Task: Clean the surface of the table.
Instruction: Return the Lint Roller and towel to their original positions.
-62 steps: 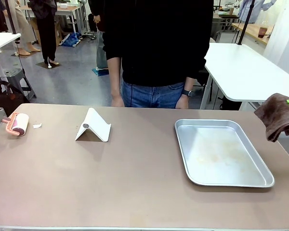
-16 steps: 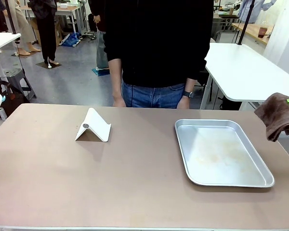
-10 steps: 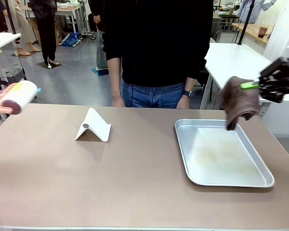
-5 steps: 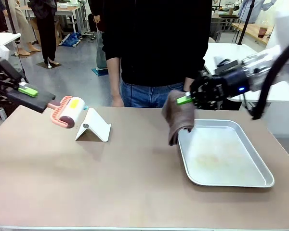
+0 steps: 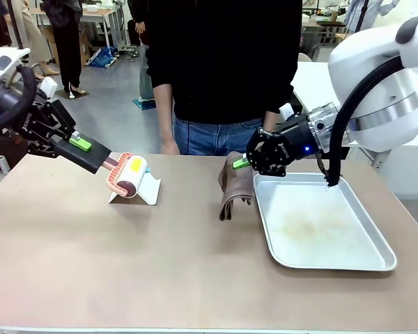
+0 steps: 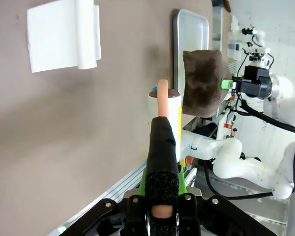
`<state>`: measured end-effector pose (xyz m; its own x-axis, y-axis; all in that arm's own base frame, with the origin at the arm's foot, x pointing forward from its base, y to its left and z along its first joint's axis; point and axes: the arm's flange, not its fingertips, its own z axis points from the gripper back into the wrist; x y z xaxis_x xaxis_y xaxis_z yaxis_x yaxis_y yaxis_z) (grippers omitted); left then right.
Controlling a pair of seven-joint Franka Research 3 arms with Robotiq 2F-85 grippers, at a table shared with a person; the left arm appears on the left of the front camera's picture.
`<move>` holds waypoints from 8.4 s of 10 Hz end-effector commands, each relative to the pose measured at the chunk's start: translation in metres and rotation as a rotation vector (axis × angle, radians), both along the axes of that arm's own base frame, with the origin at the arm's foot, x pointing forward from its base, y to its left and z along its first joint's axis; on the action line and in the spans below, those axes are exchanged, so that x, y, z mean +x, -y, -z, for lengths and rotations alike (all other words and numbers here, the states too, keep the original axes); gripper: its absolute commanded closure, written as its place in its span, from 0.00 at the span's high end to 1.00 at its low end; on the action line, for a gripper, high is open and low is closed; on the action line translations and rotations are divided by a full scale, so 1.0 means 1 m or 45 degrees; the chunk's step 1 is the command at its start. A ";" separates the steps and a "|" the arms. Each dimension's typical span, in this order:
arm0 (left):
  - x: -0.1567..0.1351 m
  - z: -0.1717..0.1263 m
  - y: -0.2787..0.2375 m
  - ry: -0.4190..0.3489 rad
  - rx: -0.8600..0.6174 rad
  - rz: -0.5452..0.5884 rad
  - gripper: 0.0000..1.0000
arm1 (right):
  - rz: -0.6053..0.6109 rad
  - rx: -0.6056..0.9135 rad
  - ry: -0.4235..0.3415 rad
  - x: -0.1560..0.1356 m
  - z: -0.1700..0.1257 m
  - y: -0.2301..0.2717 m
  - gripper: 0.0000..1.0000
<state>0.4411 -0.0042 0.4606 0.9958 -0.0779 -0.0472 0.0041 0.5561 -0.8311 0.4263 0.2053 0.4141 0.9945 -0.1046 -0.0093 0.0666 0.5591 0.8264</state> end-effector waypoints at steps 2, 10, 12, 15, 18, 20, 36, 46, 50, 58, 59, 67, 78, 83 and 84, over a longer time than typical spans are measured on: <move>-0.005 -0.006 -0.010 0.014 -0.013 -0.030 0.22 | -0.008 -0.010 0.024 -0.005 -0.006 -0.003 0.07; 0.060 0.012 0.024 0.037 0.227 -0.203 0.22 | 0.098 -0.042 -0.094 0.043 0.057 -0.059 0.07; 0.070 0.015 0.038 0.058 0.326 -0.136 0.22 | 0.087 -0.049 -0.136 0.047 0.063 -0.060 0.07; 0.083 0.010 0.054 0.102 0.401 -0.070 0.22 | 0.090 -0.003 -0.178 0.047 0.071 -0.051 0.07; 0.087 0.018 0.074 0.135 0.467 -0.081 0.22 | 0.084 0.019 -0.178 0.044 0.071 -0.045 0.07; 0.088 0.021 0.084 0.145 0.476 -0.101 0.22 | 0.088 0.019 -0.172 0.041 0.071 -0.042 0.07; 0.092 0.048 0.107 0.176 0.617 -0.124 0.22 | 0.030 -0.328 -0.158 0.035 0.093 -0.029 0.07; 0.098 0.059 0.082 0.144 0.481 -0.129 0.22 | 0.055 -0.379 -0.107 0.031 0.088 -0.034 0.07; 0.097 0.067 0.075 0.127 0.446 -0.133 0.22 | 0.047 -0.387 -0.106 0.031 0.087 -0.035 0.07; 0.097 0.054 0.062 0.145 0.425 -0.192 1.00 | 0.035 -0.390 -0.113 0.031 0.090 -0.033 0.98; 0.095 0.049 0.057 0.153 0.406 -0.202 1.00 | 0.049 -0.414 -0.102 0.030 0.089 -0.033 1.00; -0.003 -0.030 0.006 0.297 0.184 -0.206 1.00 | 0.093 -0.954 0.252 0.017 0.009 -0.046 1.00; -0.136 0.010 -0.150 0.302 -0.430 -0.196 1.00 | -0.073 0.130 0.134 -0.101 -0.040 0.181 1.00; -0.098 0.049 -0.215 0.229 -0.898 -0.243 1.00 | 0.075 0.775 -0.022 -0.102 -0.006 0.227 1.00; -0.129 0.045 -0.201 0.253 -0.689 -0.319 1.00 | -0.082 0.581 0.036 -0.104 -0.044 0.237 1.00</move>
<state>0.3319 0.2017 0.4051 0.9785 0.1807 0.0997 0.1057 -0.0241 -0.9941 0.3323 -0.0413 0.4364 0.9947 -0.0648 -0.0805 0.0838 0.0509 0.9952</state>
